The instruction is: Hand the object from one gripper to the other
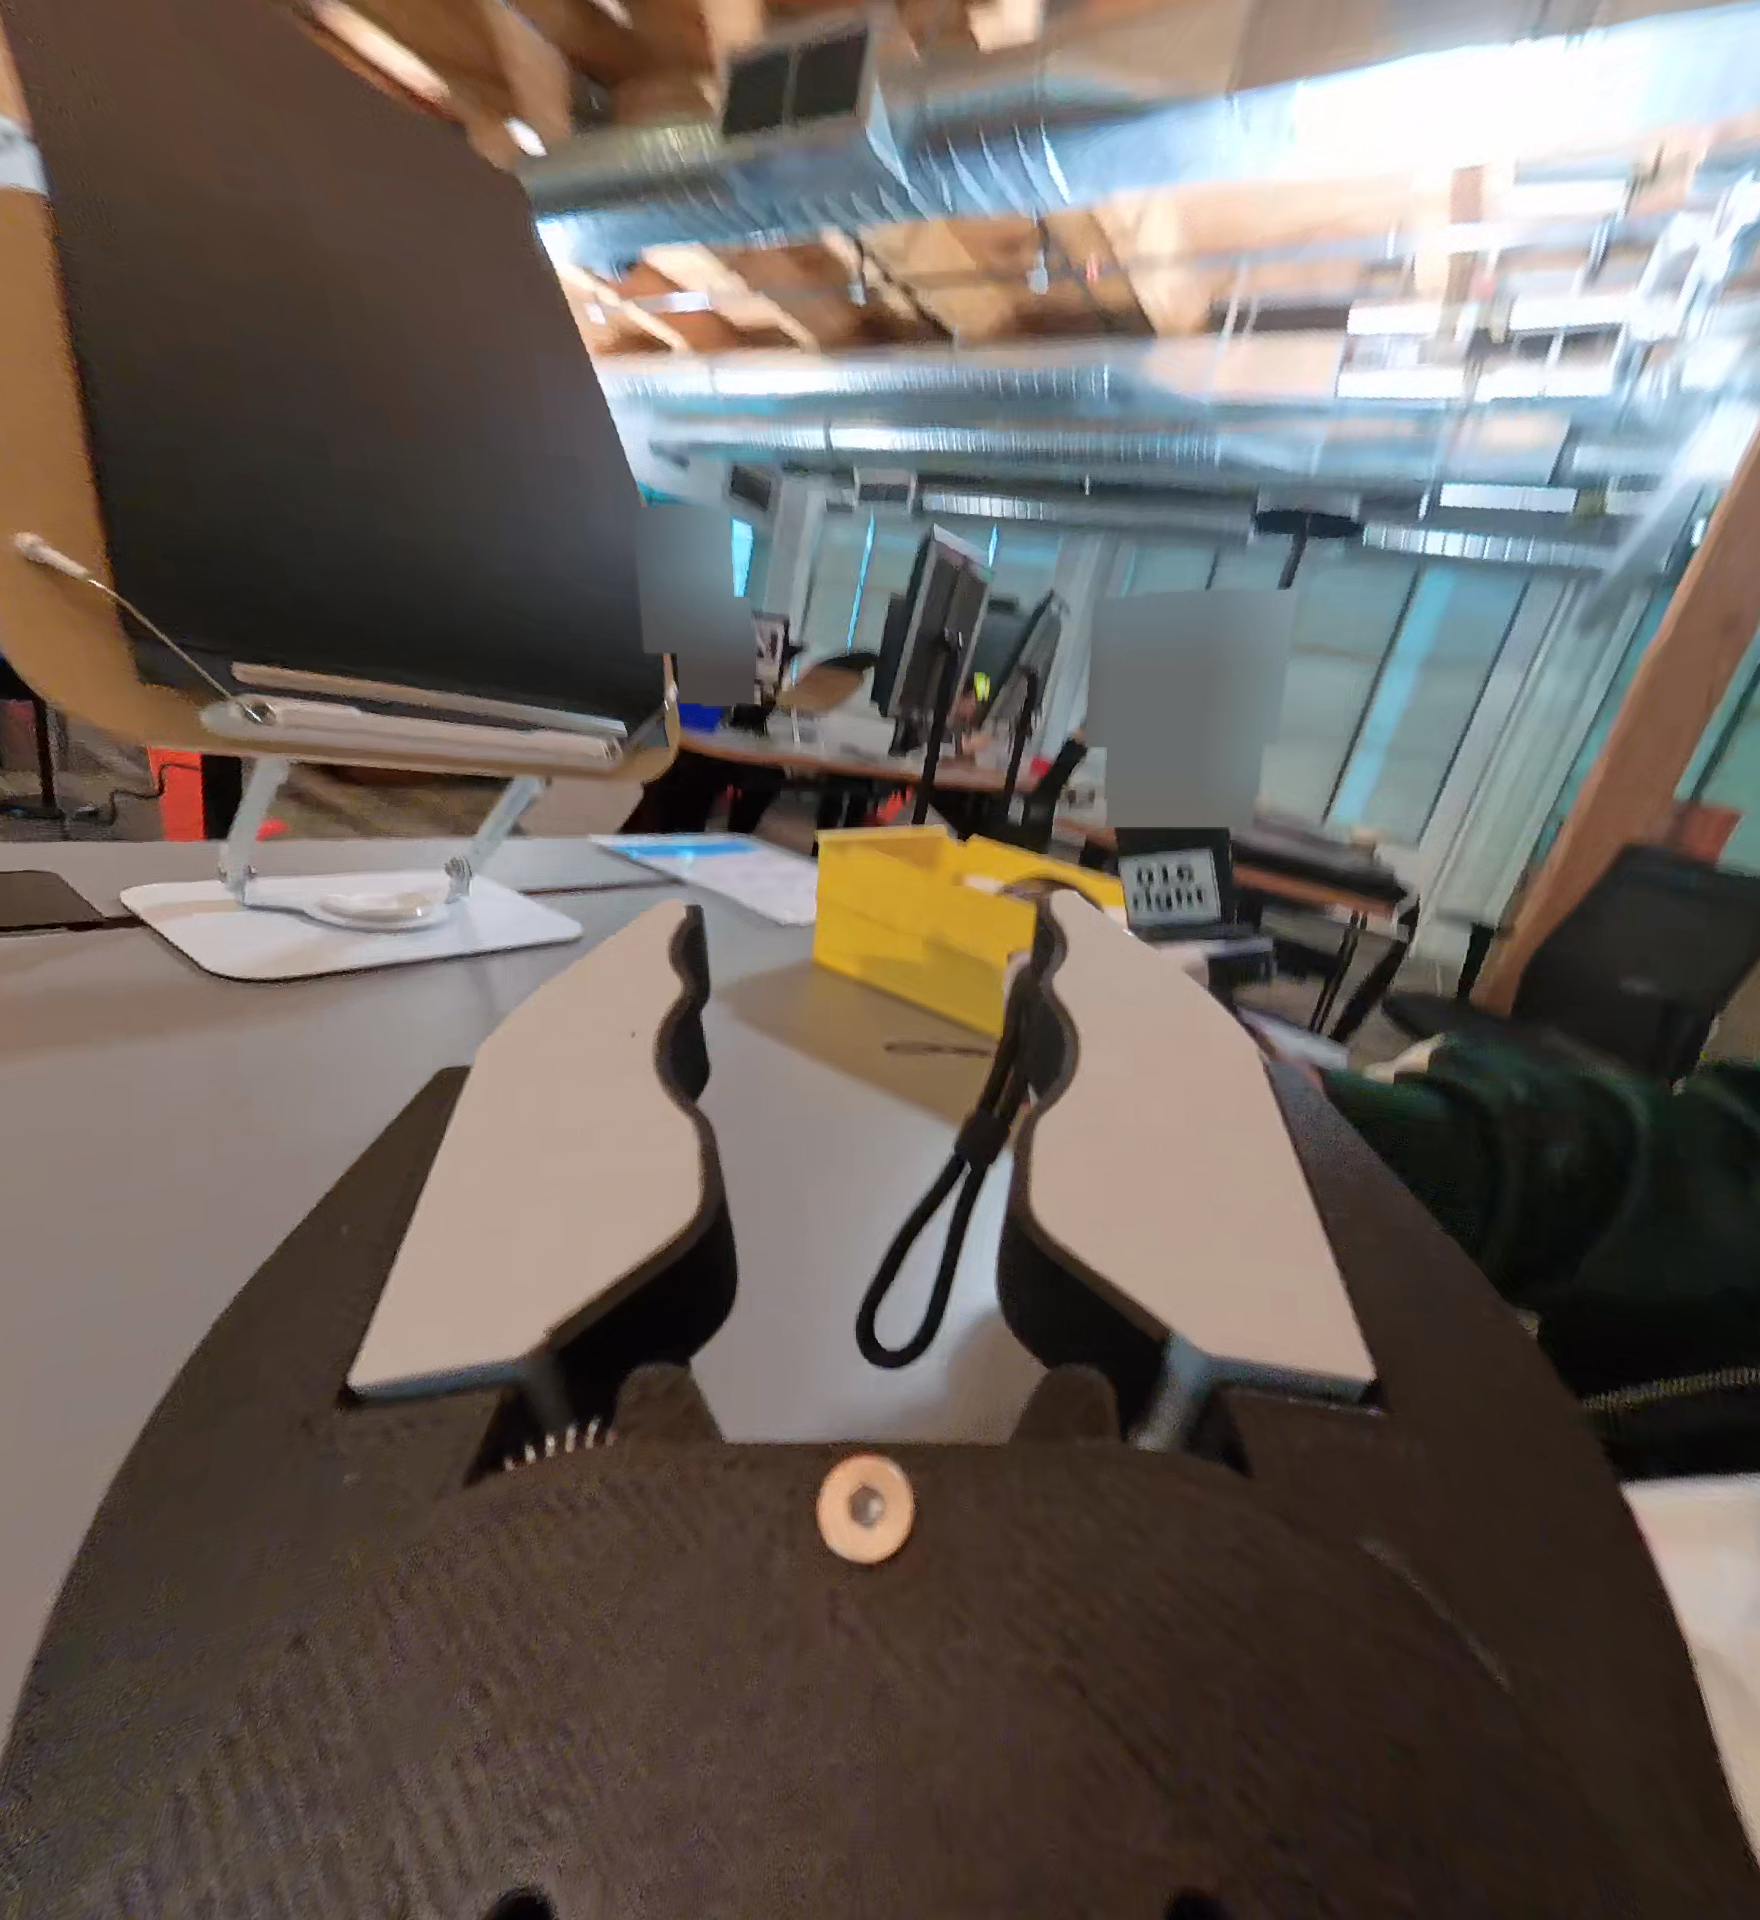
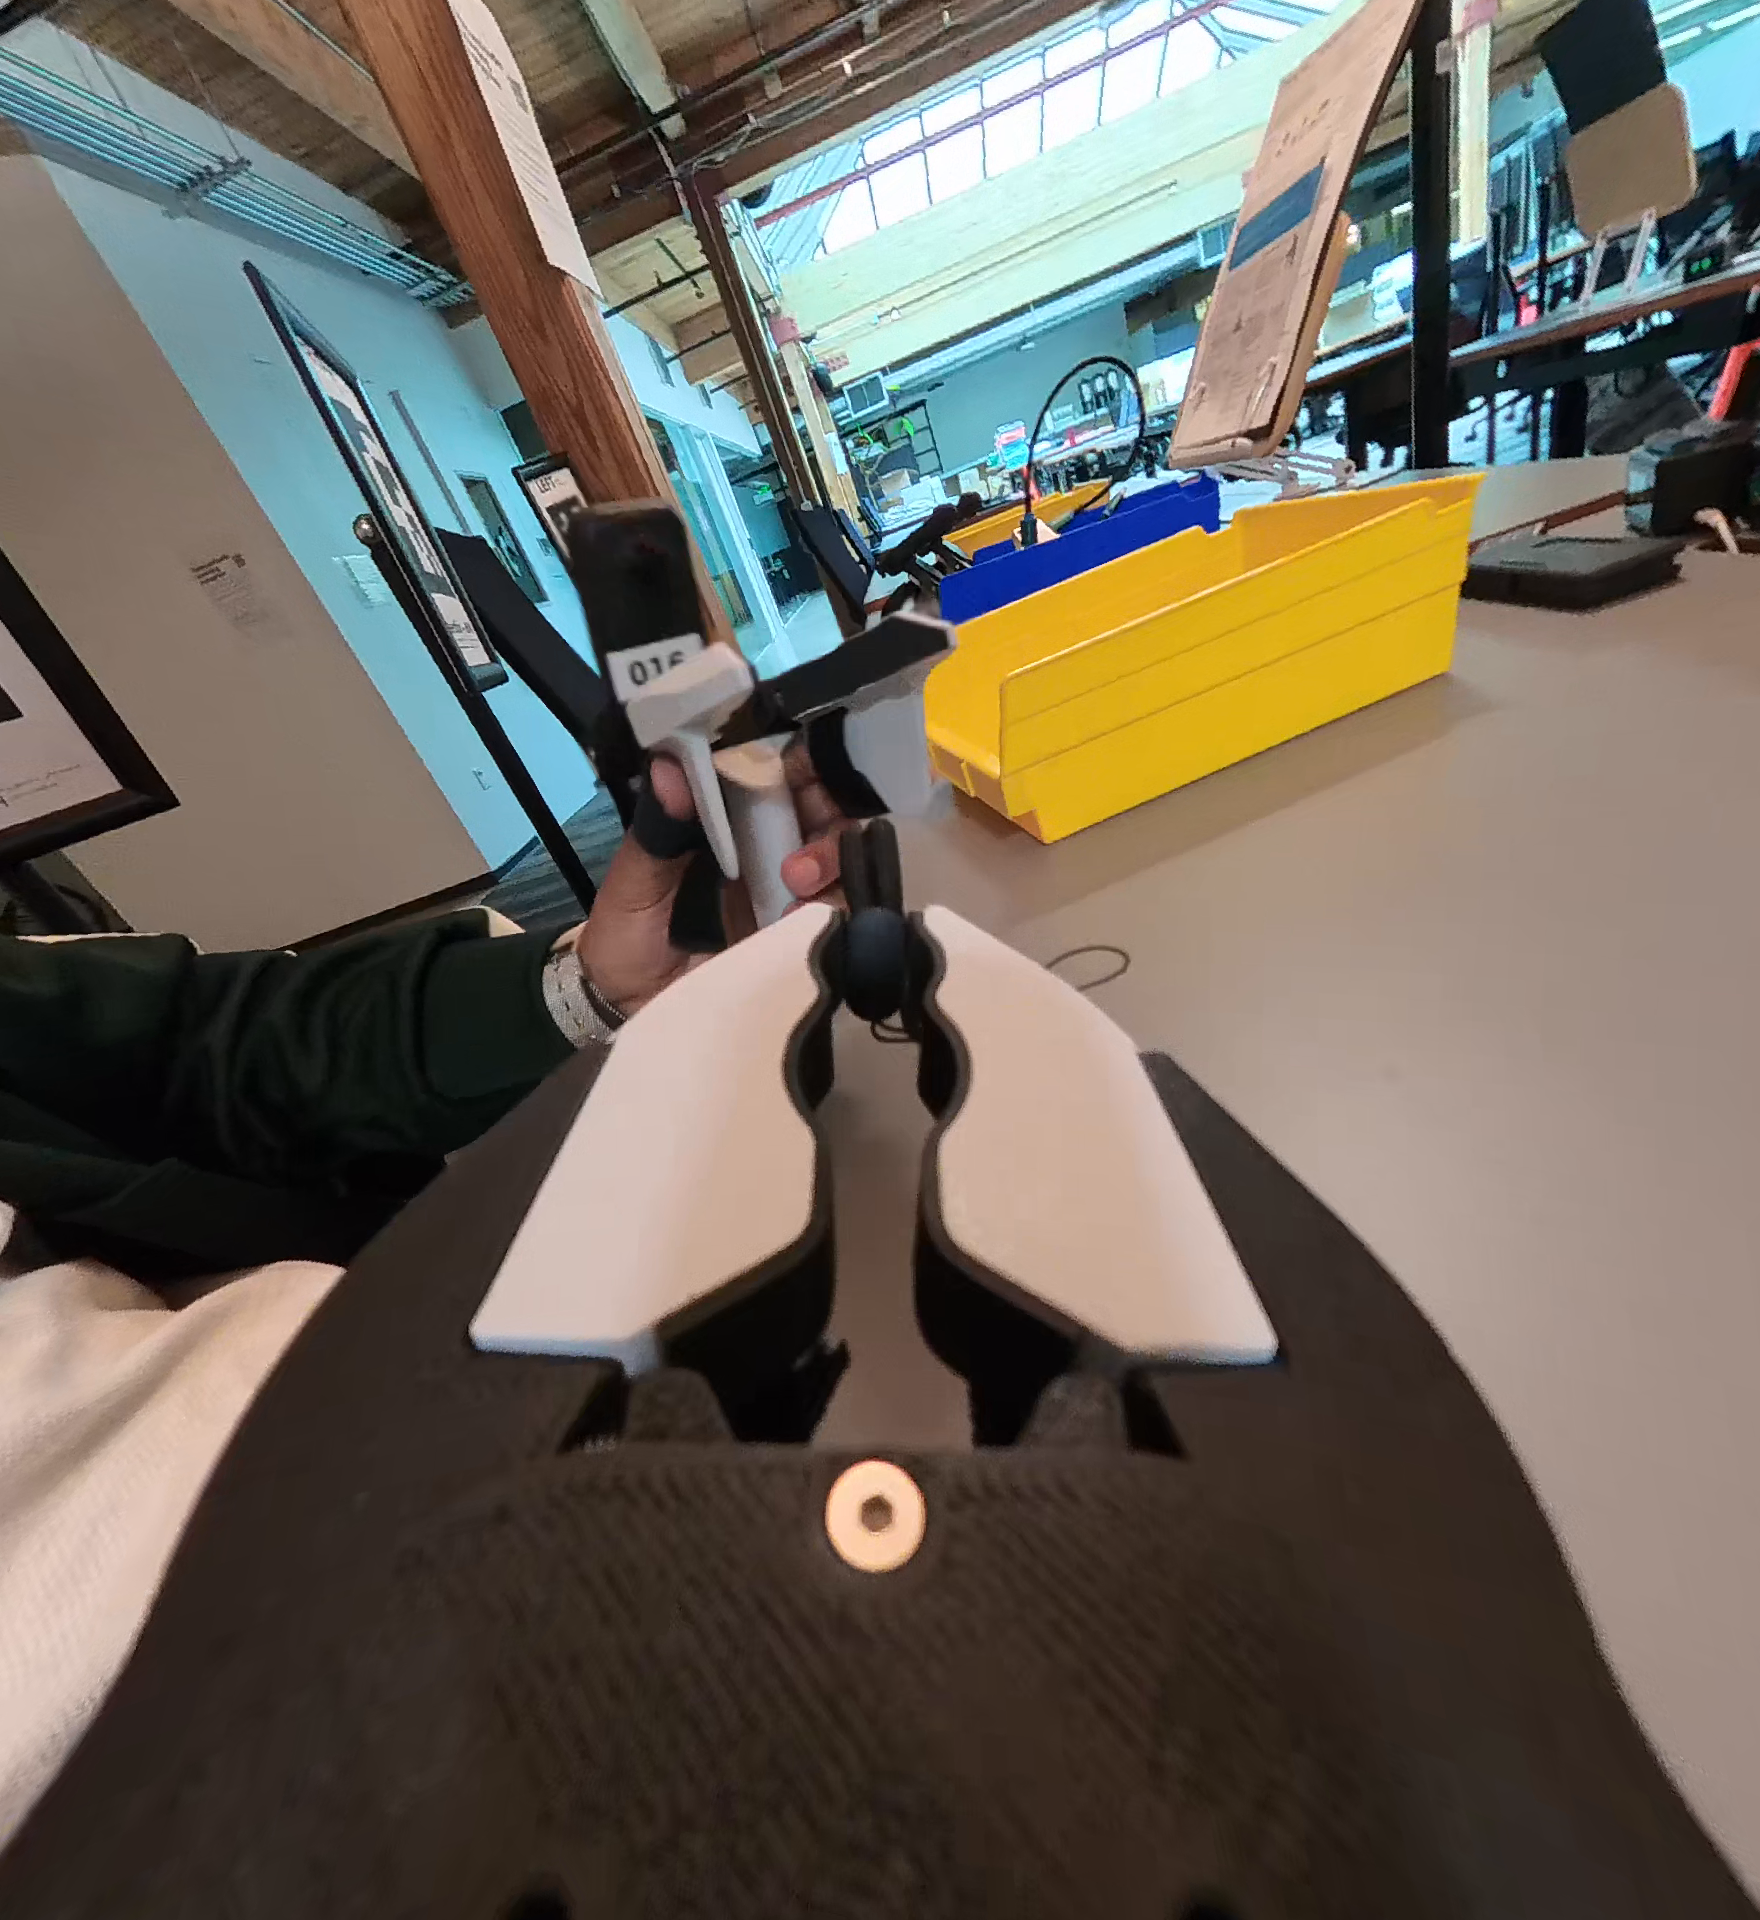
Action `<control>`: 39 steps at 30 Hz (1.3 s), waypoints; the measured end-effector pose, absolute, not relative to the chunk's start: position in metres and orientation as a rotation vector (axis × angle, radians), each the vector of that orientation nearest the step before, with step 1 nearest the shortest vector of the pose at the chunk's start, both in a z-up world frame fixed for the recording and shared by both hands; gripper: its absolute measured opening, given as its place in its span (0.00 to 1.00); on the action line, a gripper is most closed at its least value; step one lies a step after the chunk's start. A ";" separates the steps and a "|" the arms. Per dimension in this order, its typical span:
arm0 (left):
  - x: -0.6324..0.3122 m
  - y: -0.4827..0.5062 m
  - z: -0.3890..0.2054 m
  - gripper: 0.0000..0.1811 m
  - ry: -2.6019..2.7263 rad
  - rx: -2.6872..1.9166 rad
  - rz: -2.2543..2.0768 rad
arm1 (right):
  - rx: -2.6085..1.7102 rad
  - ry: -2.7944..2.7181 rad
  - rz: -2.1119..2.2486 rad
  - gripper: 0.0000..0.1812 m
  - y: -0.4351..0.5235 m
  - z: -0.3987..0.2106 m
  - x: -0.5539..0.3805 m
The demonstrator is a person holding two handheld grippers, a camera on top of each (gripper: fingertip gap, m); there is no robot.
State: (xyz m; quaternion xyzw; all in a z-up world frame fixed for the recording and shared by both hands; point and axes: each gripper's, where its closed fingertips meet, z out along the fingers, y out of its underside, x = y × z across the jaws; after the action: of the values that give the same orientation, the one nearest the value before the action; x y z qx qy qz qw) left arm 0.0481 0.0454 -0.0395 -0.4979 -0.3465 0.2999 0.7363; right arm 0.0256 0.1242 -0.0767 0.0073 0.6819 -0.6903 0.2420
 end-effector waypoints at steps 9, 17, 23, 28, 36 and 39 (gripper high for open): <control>0.036 0.104 -0.090 0.26 -0.656 -1.734 1.015 | 0.116 1.895 -1.738 0.06 0.123 -0.090 0.023; 0.031 0.106 -0.105 0.11 -0.670 -1.891 1.158 | 0.056 2.014 -1.680 0.06 0.117 -0.102 0.035; 0.031 0.100 -0.108 0.01 -0.724 -1.892 1.107 | -0.008 2.044 -1.853 0.26 0.112 -0.095 0.033; 0.032 0.089 -0.095 0.02 -0.809 -1.714 0.979 | 0.033 1.959 -2.161 0.53 0.117 -0.069 0.011; 0.040 0.090 -0.071 0.01 -0.855 -1.200 0.358 | -0.239 2.055 -2.232 0.33 0.121 -0.067 0.025; 0.043 0.098 -0.072 0.01 -0.835 -1.174 0.249 | -0.415 2.146 -2.343 0.24 0.122 -0.064 0.032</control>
State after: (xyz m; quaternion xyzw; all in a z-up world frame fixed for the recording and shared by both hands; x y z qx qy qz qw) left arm 0.0425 0.0978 -0.0721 -0.5361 -0.3811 0.1136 0.7446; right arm 0.0317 0.1222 -0.0640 -0.1295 0.6695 -0.7307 -0.0314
